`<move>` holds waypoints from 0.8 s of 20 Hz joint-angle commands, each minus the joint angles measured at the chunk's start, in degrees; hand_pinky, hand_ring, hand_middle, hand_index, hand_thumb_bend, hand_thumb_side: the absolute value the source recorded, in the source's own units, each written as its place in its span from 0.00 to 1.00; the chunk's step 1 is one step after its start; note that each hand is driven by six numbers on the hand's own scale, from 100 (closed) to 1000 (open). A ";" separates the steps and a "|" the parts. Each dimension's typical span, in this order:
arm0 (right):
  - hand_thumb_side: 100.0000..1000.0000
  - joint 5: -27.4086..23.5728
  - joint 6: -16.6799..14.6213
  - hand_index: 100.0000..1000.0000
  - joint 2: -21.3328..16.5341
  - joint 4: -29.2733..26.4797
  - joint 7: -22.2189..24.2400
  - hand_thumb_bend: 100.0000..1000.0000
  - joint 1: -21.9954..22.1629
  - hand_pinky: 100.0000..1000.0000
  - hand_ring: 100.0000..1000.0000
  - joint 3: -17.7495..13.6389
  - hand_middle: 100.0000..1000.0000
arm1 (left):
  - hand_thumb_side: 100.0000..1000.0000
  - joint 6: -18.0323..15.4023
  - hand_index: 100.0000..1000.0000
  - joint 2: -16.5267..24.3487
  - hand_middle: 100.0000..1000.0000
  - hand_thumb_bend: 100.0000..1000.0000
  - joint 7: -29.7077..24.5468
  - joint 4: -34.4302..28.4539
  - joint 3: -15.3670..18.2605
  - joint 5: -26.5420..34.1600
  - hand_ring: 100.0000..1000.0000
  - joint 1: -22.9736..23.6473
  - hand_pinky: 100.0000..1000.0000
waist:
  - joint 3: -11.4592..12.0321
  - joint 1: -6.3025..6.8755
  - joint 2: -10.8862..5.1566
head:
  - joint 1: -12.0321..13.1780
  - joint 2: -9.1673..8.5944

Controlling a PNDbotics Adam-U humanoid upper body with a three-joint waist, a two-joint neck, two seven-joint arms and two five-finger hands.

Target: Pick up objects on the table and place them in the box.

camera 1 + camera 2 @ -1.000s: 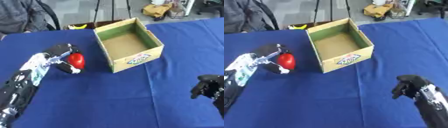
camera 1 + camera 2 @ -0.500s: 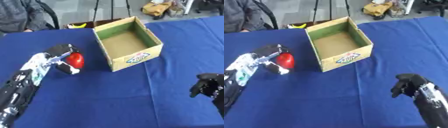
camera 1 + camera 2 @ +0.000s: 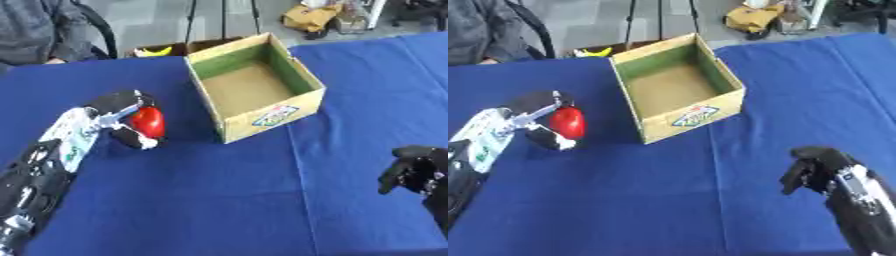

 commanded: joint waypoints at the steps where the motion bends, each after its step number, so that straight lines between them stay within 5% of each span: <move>1: 0.78 -0.24 -0.05 0.69 -0.18 -1.20 -0.05 0.00 -0.45 0.44 0.50 -0.29 0.45 | 0.14 0.65 0.75 1.76 0.53 0.00 -0.22 -2.05 1.41 2.10 0.30 -0.64 0.00 | 0.04 -0.13 -0.85 | -0.17 0.11; 16: 0.79 -0.38 0.03 0.69 -0.81 -1.20 0.79 0.00 -0.81 0.44 0.50 0.51 0.45 | 0.10 1.20 0.74 5.69 0.52 0.00 2.51 -4.15 1.01 6.97 0.28 -7.69 0.00 | -2.48 0.61 -0.95 | 1.52 -0.36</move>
